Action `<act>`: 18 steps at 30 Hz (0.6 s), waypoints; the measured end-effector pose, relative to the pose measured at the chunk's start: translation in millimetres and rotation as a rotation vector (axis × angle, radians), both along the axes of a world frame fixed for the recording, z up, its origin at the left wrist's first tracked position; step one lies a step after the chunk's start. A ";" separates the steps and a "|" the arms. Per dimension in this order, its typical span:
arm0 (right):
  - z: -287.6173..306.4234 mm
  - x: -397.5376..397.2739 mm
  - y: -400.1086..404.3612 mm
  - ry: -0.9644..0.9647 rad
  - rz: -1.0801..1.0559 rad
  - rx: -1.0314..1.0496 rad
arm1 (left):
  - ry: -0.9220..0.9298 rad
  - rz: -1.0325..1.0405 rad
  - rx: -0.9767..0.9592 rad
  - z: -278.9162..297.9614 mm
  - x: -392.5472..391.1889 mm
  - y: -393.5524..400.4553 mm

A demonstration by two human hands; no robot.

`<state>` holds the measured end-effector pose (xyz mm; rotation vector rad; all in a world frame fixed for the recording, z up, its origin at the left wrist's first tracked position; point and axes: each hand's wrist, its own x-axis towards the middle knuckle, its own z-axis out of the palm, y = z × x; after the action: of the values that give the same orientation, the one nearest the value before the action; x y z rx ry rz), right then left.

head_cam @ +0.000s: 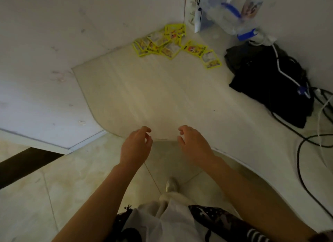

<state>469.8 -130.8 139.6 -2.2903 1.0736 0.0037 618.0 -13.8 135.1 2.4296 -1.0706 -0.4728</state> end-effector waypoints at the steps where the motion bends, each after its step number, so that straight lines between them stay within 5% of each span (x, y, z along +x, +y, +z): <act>1: 2.3 6.9 -11.4 0.003 0.002 0.004 | 0.001 -0.003 -0.003 0.7 6.1 -9.7; 18: 12.8 114.8 -161.0 0.015 -0.096 -0.027 | -0.021 -0.113 0.024 0.8 147.9 -158.1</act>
<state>584.6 -291.8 152.5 -2.2632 1.1972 -0.0325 765.9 -171.9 135.9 2.4082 -1.2231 -0.5001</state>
